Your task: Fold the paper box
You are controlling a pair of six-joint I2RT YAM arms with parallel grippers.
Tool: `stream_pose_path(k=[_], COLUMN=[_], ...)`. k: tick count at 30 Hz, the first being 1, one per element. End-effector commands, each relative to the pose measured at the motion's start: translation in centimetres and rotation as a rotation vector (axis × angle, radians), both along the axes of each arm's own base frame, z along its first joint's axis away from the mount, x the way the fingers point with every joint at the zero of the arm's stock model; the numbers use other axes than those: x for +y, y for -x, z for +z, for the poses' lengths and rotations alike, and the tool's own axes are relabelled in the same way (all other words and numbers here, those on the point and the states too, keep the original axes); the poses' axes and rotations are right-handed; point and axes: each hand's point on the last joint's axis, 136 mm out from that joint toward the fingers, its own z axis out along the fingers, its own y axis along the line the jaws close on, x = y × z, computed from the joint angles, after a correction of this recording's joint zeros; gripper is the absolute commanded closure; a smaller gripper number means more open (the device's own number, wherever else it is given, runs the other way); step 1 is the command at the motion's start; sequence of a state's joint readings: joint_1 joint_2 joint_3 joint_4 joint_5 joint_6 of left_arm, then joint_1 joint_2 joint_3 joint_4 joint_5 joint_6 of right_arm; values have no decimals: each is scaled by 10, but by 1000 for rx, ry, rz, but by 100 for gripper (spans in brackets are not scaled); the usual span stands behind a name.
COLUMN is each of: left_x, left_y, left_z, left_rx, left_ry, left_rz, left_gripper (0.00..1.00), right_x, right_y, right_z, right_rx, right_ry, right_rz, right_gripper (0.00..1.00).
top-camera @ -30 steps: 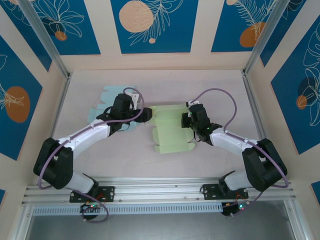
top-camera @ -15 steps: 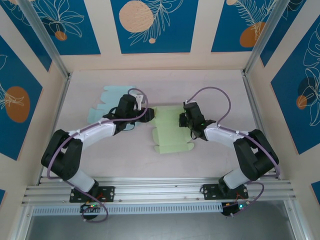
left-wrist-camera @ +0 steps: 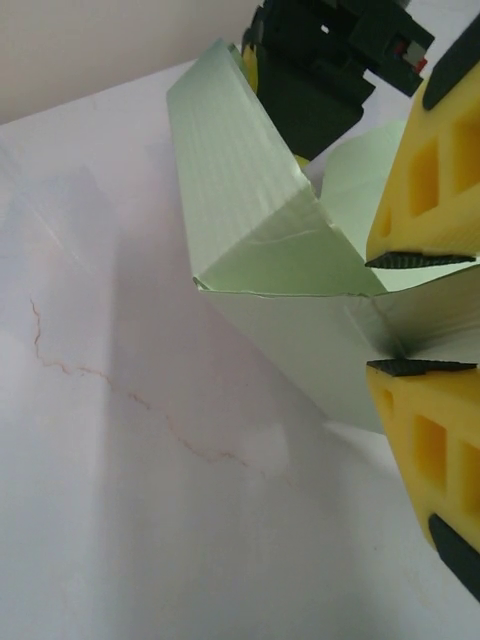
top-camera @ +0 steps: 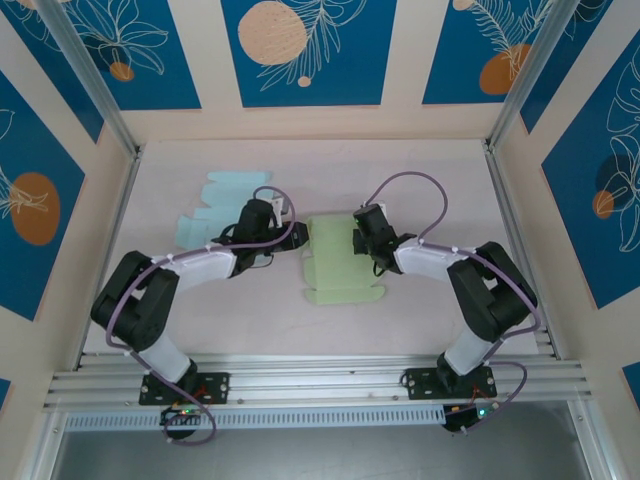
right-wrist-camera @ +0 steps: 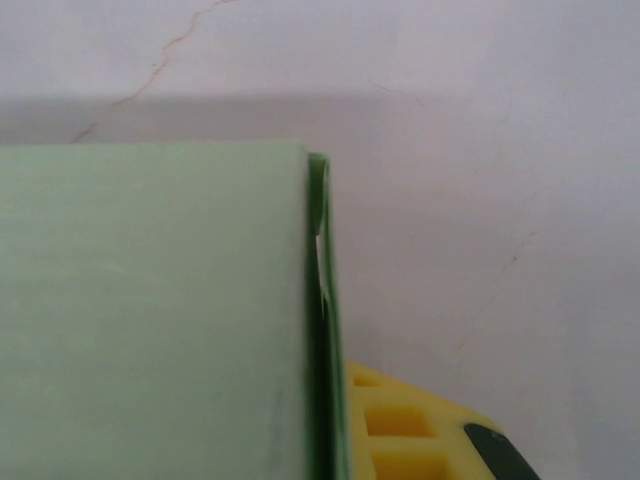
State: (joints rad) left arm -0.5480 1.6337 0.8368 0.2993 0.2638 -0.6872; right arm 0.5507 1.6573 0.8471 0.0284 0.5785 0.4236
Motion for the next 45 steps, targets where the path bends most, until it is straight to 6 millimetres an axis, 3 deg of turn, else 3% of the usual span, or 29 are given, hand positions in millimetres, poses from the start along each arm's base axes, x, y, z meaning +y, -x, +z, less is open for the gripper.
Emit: stream_pose_path(k=[1,7,12,22,25,29,34,38,45], left_x=[-12,-7,-17,-32,-32,-21,-1,11,1], left_y=[4,3,9,30,33,24,10,-2,-22], left_z=[5,6,9,24,19,8,8,9,20], left_rx=[4,-19,-59,-139,-181,-194,-234,-237,-223], left_ry=[85,66,68,82,25,-56,-136,-151,-61], left_rz=[-21,-10,-105,-307,-373,-392,-334,-298,-296], left_gripper=[70,70,54,37,39,50,54,63,69], right_x=[1,5,6,7,9,11,11,11,15], right_y=[-9,-9,-10,-13,-12,-11,-9,-8,-6], right_z=[5,2,1,-3,-5,-5,-6,-5,-4], right_rx=[-22,-26,-24,-16,-8,-2,0,-3,-8], right_ry=[5,6,12,11,6,-6,-7,-5,-4], right_rz=[-46,-33,-30,-27,-23,-13,-8,-3,16], right_gripper=[100,100,100,100,100,100,100,100,100])
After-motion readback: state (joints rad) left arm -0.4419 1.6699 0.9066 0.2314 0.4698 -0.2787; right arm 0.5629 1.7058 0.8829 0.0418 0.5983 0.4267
